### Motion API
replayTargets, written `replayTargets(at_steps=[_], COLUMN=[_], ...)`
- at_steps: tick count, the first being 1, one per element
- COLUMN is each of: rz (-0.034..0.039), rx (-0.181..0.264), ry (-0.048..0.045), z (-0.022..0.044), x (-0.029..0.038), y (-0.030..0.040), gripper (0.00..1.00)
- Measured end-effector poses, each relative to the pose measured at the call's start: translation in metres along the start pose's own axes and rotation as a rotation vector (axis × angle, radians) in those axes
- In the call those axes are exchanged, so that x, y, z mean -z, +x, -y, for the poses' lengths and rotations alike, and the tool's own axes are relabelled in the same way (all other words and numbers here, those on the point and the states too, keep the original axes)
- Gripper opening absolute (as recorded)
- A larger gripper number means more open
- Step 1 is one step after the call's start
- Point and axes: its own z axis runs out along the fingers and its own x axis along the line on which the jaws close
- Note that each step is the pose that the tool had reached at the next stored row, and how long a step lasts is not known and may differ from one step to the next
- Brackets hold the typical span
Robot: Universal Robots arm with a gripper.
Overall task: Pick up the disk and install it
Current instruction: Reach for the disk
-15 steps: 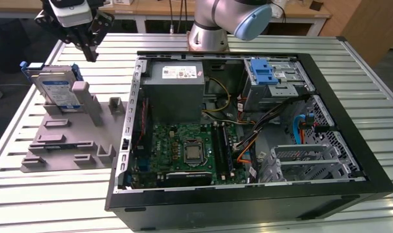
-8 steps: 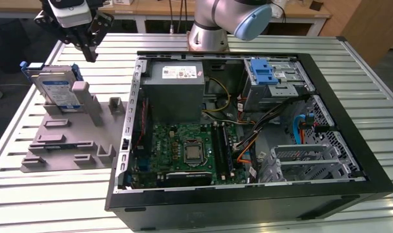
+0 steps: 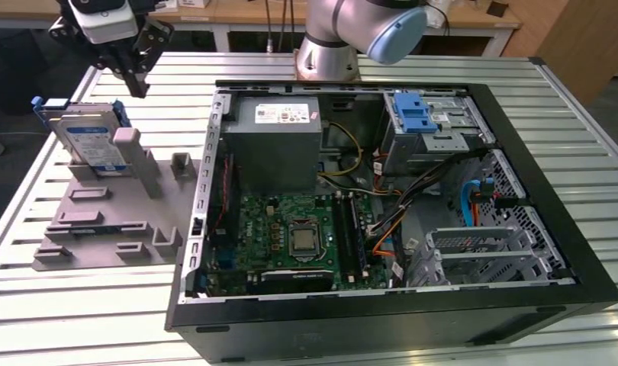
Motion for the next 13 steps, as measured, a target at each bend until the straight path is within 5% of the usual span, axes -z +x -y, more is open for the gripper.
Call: replayTargets(at_steps=[7,13], rz=[-0.0003,-0.0002], rx=[0.0,0.0], ry=[0.0001,0.0001], z=[-0.0031,-0.0029], x=[-0.001,-0.0018], y=[0.0199,0.0441], gripper=[0.11,0.11])
